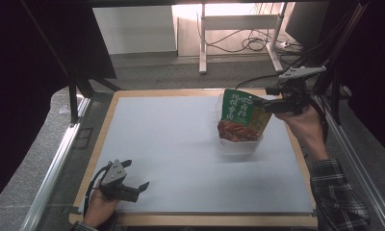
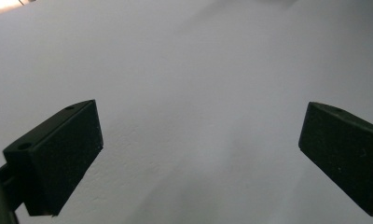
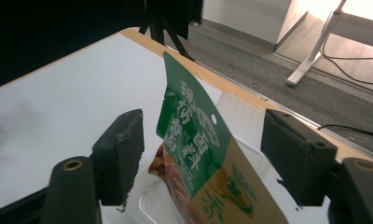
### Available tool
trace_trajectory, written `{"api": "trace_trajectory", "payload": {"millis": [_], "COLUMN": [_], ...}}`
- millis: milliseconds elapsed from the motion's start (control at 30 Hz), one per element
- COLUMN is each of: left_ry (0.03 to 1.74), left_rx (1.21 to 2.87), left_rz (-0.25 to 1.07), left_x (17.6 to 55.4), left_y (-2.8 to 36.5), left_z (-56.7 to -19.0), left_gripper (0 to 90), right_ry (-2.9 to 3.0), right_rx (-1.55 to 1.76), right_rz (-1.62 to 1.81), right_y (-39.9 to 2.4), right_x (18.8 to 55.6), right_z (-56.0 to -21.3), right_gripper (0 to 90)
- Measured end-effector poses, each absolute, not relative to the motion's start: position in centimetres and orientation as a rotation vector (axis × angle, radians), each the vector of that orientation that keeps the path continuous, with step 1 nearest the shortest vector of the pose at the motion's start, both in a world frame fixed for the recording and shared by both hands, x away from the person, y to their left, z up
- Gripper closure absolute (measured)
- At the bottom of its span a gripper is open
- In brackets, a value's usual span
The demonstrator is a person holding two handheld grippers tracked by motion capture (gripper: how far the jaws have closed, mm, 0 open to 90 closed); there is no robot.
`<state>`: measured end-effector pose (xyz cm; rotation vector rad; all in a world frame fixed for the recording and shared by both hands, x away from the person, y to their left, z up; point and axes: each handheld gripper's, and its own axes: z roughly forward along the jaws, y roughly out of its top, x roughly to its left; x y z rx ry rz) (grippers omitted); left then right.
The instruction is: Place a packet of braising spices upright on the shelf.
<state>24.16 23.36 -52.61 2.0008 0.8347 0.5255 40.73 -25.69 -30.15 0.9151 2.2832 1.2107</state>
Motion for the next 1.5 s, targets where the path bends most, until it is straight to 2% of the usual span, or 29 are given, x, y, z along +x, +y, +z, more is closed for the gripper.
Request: {"api": "trace_trajectory", "payload": {"millis": [367, 900, 1500], "left_ry": [0.833, 0.832, 0.834], "left_rx": [2.006, 2.007, 2.015], "left_rz": [0.532, 0.532, 0.532], "left_x": [24.2, 24.2, 24.2], "left_y": [23.4, 23.3, 23.3], "left_z": [-52.6, -52.6, -52.6], "left_gripper": [0.0, 0.0, 0.0], "right_ry": [2.285, 2.307, 2.284], "right_rx": [0.916, 0.893, 0.901], "right_rz": [1.229, 1.266, 1.27], "right_y": [-26.0, -26.6, -27.7], "right_x": [39.0, 36.6, 34.2], "right_z": [-31.1, -32.4, -33.9], "right_gripper": [17.7, 5.9, 0.0]}}
